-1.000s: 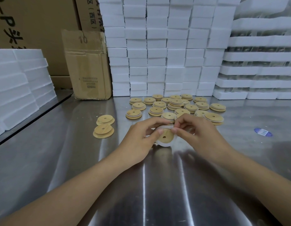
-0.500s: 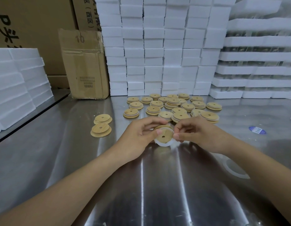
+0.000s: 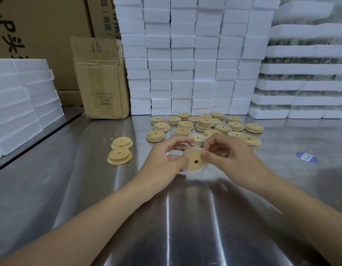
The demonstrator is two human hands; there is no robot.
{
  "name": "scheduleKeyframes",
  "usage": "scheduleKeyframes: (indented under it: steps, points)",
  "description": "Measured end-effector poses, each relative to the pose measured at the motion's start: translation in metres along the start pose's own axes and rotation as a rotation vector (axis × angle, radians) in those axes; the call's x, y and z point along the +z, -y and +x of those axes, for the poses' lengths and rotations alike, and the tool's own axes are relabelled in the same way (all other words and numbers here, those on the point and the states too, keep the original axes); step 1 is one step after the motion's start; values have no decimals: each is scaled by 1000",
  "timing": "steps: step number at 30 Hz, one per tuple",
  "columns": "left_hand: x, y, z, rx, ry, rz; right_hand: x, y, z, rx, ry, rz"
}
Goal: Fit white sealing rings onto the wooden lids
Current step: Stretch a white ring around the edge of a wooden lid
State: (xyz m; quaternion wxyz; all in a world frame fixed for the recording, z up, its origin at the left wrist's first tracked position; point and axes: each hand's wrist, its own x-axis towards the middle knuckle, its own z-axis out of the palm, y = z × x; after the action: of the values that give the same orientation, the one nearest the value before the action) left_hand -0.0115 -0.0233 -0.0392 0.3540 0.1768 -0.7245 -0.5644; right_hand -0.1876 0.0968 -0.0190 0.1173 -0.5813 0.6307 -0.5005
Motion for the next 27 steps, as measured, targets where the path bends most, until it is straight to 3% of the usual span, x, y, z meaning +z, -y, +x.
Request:
scheduleKeyframes:
  steps: [6, 17, 27]
  points:
    - [4, 4, -1, 34, -38, 50, 5, 6, -4, -92, -9, -33]
    - [-1, -5, 0, -70, -55, -225, 3, 4, -2, -30, -79, 35]
    - [-8, 0, 4, -102, -57, -260, -9, -1, 5, 28, -74, -6]
